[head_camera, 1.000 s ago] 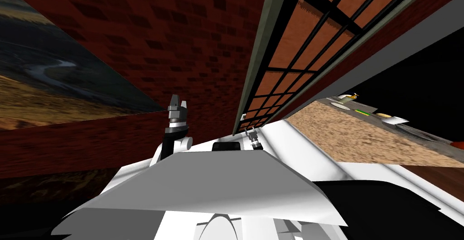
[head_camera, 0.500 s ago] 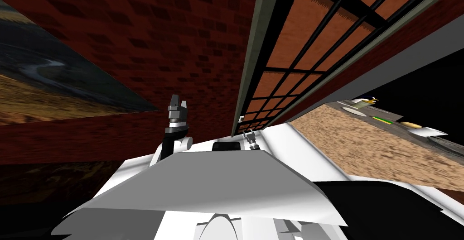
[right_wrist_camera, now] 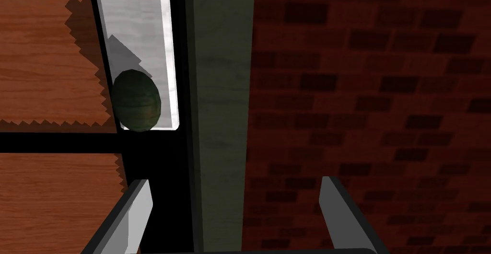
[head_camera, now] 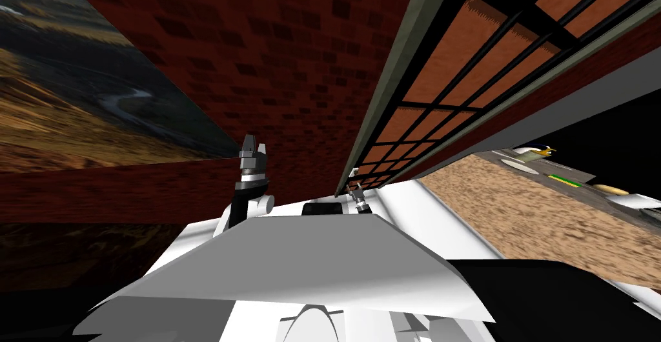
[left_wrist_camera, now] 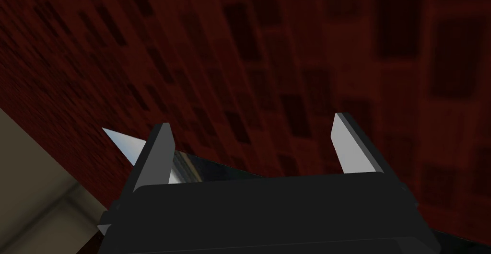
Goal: Pull the door open
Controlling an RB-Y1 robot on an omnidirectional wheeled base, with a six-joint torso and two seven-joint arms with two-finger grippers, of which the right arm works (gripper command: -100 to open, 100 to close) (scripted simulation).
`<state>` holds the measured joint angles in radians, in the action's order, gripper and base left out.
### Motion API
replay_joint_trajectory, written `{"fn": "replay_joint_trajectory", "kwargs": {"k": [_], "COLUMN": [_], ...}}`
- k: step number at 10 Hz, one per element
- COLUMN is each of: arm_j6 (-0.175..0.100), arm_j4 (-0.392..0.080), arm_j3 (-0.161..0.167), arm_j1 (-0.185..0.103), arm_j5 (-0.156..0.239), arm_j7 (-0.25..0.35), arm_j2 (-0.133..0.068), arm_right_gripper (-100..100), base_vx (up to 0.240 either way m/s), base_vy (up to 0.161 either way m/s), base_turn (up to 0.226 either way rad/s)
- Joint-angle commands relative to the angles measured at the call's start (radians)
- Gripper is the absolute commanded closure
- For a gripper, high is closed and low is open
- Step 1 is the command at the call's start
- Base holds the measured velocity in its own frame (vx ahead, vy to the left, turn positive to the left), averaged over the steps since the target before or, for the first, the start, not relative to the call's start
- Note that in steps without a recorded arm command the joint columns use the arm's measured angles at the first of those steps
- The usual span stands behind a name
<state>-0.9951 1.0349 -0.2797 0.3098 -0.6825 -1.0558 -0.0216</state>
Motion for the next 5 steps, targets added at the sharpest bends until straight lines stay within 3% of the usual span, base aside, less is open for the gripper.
{"fn": "replay_joint_trajectory", "kwargs": {"k": [1, 2, 5], "arm_j6": [0.018, 0.027, 0.048], "arm_j4": [-0.006, -0.011, -0.024], "arm_j3": [0.008, 0.012, 0.023], "arm_j1": [-0.015, -0.023, -0.044], "arm_j5": [0.012, 0.019, 0.038], "arm_j7": [-0.016, -0.025, -0.047], "arm_j2": [0.002, 0.008, 0.039], "arm_right_gripper": [-100, -100, -100], "base_vx": [0.152, 0.165, 0.151], "base_vy": [0.080, -0.053, -0.172], "base_turn": [0.038, 0.065, 0.060]}}
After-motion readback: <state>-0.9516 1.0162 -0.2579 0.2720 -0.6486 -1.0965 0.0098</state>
